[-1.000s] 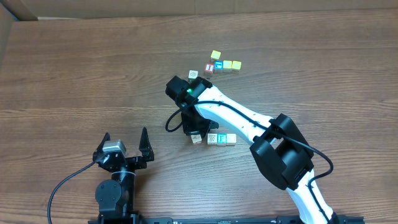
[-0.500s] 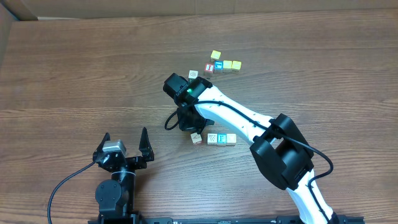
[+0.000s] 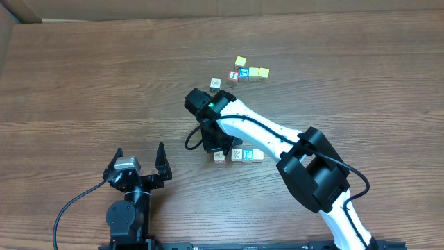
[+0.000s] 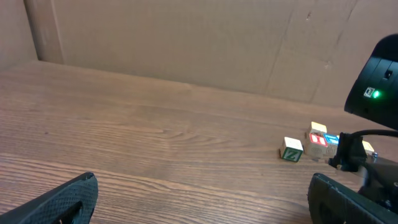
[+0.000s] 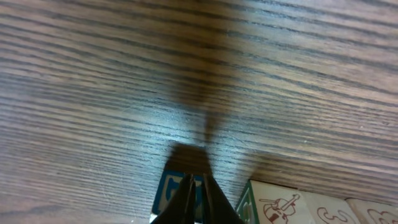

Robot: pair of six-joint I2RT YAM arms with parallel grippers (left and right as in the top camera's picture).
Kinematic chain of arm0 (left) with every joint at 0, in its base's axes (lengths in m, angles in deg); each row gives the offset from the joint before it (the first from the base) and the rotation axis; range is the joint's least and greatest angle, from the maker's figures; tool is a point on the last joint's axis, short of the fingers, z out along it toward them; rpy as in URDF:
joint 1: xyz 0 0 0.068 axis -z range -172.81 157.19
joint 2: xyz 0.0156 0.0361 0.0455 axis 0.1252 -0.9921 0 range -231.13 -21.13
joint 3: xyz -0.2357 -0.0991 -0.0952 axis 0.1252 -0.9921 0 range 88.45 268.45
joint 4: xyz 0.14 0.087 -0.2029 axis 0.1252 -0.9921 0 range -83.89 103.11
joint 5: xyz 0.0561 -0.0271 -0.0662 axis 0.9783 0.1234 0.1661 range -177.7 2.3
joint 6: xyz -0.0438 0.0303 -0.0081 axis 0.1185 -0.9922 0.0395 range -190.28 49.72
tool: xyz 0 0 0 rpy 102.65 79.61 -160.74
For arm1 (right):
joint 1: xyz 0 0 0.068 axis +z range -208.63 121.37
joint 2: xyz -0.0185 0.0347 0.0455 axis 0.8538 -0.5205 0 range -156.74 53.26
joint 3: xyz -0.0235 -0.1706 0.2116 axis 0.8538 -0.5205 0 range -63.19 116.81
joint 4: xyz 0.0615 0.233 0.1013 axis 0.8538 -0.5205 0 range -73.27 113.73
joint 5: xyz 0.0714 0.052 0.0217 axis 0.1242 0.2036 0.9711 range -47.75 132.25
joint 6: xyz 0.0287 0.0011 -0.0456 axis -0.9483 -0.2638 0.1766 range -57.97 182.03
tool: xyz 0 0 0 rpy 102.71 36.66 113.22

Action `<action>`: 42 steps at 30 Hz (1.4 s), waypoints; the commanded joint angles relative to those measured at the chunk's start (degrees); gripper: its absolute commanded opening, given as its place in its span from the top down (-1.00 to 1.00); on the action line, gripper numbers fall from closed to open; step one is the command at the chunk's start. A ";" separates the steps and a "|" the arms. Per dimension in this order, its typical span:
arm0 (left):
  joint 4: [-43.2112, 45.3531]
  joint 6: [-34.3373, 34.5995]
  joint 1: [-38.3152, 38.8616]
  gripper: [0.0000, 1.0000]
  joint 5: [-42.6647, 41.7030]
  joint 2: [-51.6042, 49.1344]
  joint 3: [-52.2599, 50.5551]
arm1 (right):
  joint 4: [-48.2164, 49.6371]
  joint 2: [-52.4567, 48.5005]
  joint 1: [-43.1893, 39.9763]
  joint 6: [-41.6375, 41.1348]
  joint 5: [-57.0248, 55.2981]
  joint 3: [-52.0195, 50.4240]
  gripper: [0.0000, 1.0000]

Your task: Flip 5 blocks

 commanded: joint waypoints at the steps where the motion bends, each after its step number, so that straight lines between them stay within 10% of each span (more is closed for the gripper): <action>1: 0.13 -1.05 0.39 -1.00 -0.63 0.61 -0.20 | 0.85 2.54 0.15 0.85 -0.11 3.02 0.78; 42: 0.11 -1.05 0.39 -1.00 -0.63 0.61 -0.20 | 2.93 2.82 3.13 -1.90 1.99 -3.13 0.92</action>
